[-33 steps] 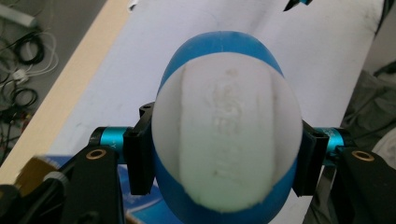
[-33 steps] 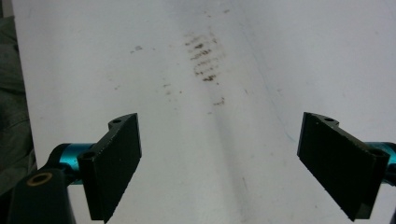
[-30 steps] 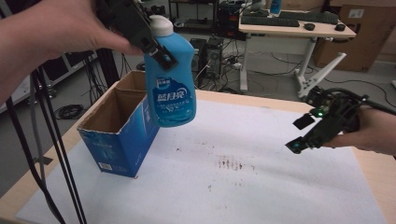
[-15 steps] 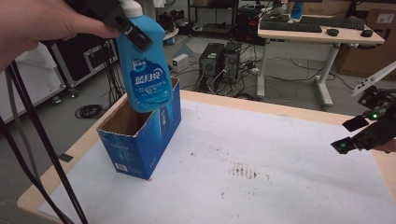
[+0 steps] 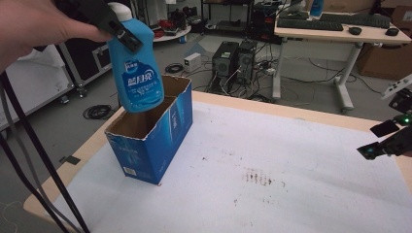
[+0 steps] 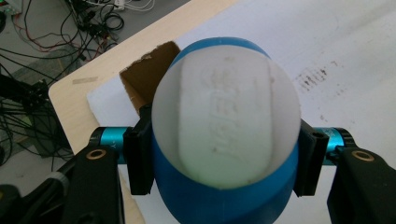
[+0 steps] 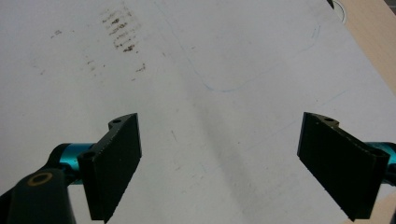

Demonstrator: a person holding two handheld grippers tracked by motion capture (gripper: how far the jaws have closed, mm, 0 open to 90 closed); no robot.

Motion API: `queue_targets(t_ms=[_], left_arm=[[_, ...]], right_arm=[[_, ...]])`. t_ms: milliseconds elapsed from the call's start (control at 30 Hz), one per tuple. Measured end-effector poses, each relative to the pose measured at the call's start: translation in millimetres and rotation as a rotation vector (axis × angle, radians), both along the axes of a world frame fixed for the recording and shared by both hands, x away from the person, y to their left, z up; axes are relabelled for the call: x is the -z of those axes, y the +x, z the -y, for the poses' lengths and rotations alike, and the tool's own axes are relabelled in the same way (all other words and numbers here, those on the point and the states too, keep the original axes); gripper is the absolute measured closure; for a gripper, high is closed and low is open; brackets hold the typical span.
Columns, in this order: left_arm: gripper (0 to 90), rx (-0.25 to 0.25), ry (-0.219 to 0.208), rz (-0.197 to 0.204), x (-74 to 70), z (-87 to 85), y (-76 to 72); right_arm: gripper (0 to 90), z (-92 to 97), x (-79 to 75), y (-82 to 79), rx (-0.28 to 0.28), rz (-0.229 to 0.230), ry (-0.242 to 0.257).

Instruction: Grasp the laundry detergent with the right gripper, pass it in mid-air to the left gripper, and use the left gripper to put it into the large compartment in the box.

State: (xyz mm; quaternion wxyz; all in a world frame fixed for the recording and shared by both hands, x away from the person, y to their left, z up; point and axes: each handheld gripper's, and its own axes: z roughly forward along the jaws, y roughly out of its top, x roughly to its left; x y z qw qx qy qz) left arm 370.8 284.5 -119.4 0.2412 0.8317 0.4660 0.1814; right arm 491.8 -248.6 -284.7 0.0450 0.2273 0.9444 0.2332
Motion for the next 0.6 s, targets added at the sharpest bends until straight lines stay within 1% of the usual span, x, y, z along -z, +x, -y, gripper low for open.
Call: queue_targets(t_ms=[267, 333, 400, 600], left_arm=[[38.5, -0.011, 0.010, -0.020, 20.2, -7.0, 3.1], [38.5, -0.008, 0.014, -0.019, 26.0, -7.5, 3.5], [38.5, -0.008, 0.020, -0.027, 32.1, -7.7, 4.0], [38.4, 0.002, 0.028, -0.047, 55.5, -6.5, 5.5]], right_arm=[[12.9, 4.5, -1.8, 0.4, 0.005, 0.004, 0.001], [12.9, 5.7, -2.7, 0.1, 0.012, 0.005, 0.002], [13.0, 6.8, -3.1, 0.1, 0.019, 0.002, 0.001], [13.0, 8.0, -3.3, -0.1, 0.027, 0.000, 0.001]])
